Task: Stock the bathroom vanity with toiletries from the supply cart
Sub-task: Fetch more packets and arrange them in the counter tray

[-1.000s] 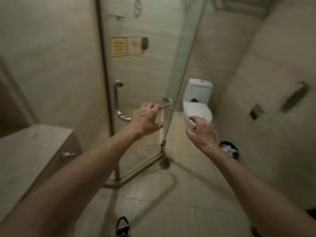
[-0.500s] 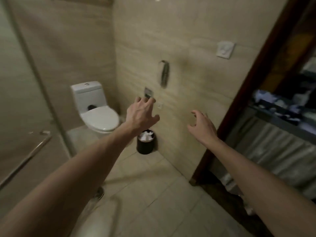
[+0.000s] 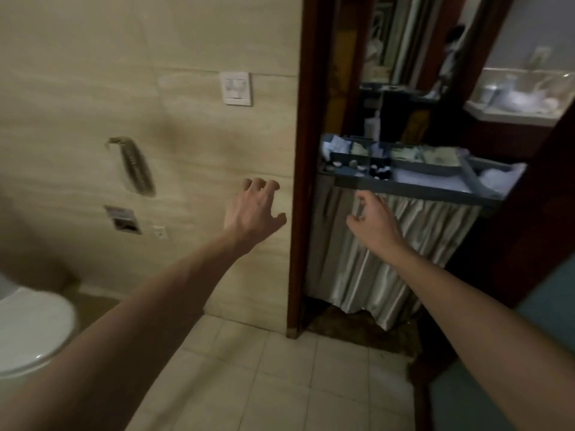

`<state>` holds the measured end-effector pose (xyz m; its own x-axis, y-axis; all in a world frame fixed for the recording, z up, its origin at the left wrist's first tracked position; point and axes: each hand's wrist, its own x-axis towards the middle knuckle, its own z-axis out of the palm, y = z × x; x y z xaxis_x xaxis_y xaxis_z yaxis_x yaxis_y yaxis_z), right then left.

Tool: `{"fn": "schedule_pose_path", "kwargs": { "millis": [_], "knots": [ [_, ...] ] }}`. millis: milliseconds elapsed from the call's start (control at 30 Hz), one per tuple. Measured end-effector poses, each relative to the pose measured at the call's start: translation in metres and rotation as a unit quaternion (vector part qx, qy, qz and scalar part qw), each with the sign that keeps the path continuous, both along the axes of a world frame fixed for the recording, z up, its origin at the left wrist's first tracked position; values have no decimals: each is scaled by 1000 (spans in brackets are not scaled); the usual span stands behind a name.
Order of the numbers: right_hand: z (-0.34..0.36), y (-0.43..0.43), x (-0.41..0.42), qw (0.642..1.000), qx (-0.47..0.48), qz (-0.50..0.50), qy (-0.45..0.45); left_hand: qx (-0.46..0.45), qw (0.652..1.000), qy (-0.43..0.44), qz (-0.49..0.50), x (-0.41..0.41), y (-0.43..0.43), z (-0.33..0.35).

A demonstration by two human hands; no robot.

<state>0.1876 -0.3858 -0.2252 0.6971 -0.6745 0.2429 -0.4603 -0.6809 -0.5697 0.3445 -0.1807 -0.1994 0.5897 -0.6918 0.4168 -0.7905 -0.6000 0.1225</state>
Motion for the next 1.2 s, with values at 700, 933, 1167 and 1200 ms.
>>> {"fn": "schedule_pose_path", "kwargs": {
  "millis": [700,933,1167,1200],
  "knots": [
    [-59,-327,1,991,57,-123,-9,41,995,24,-90,36,-342,-49],
    [-97,-379,42,989,71,-126,25,61,991,66,-101,86,-410,-95],
    [-101,-436,107,985,76,-148,41,25,985,120,-124,157,-484,-132],
    [-100,-442,114,985,71,-153,43,7,984,130,-124,163,-493,-135]
  ]
}}
